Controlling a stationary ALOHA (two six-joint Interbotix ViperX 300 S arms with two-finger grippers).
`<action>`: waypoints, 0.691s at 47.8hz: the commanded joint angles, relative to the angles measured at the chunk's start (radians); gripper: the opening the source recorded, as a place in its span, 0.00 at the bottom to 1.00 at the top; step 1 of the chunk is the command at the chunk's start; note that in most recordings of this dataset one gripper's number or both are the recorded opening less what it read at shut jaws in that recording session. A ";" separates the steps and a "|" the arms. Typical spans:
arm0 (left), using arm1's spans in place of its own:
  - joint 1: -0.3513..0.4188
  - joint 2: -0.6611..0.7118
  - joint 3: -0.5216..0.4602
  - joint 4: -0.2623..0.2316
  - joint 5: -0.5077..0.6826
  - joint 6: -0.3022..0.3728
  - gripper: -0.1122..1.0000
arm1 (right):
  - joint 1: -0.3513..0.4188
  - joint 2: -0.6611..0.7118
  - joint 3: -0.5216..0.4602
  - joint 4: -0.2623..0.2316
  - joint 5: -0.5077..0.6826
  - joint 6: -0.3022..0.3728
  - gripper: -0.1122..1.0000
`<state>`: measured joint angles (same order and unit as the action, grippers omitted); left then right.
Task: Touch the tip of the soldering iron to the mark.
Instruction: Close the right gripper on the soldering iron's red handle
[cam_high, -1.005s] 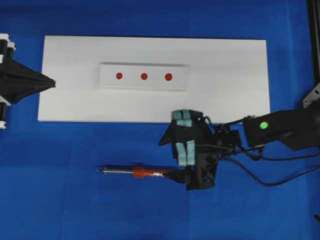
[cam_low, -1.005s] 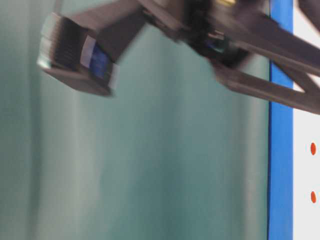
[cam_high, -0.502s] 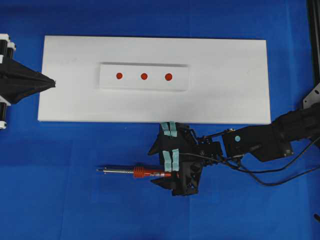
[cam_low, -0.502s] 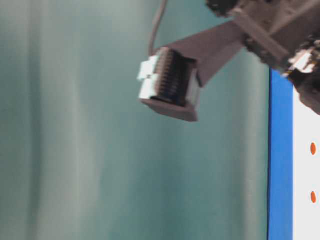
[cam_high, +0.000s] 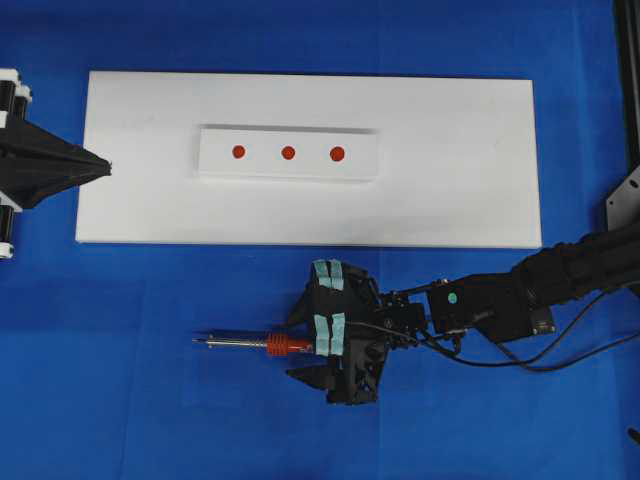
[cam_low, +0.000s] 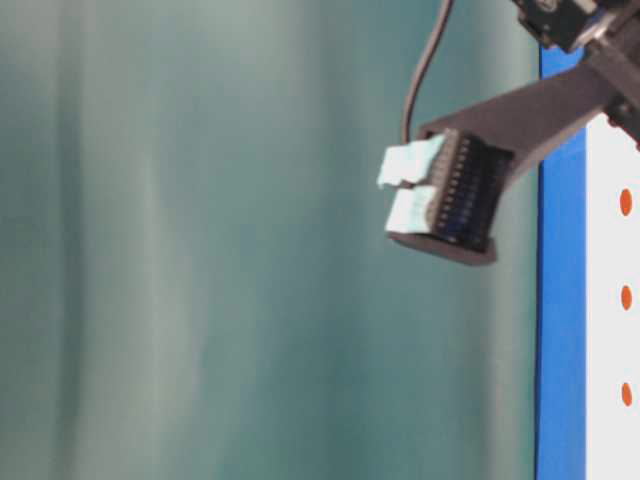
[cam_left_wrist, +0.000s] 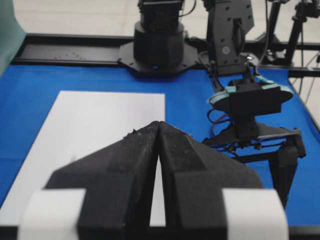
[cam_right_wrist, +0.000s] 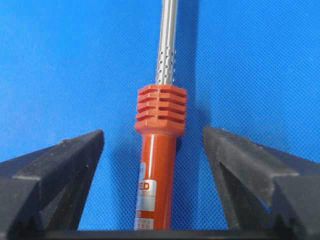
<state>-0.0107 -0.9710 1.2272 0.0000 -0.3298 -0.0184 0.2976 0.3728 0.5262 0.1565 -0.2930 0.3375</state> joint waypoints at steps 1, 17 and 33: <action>0.000 0.003 -0.008 0.000 -0.011 0.002 0.10 | 0.008 -0.015 -0.012 0.003 0.012 -0.002 0.72; 0.000 0.002 -0.006 0.000 -0.009 0.002 0.10 | 0.003 -0.052 -0.008 -0.015 0.104 -0.011 0.20; 0.000 -0.003 -0.006 0.000 -0.009 0.002 0.10 | -0.005 -0.055 -0.012 -0.018 0.098 -0.009 0.16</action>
<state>-0.0107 -0.9771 1.2303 0.0000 -0.3298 -0.0184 0.2945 0.3528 0.5246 0.1396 -0.1902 0.3283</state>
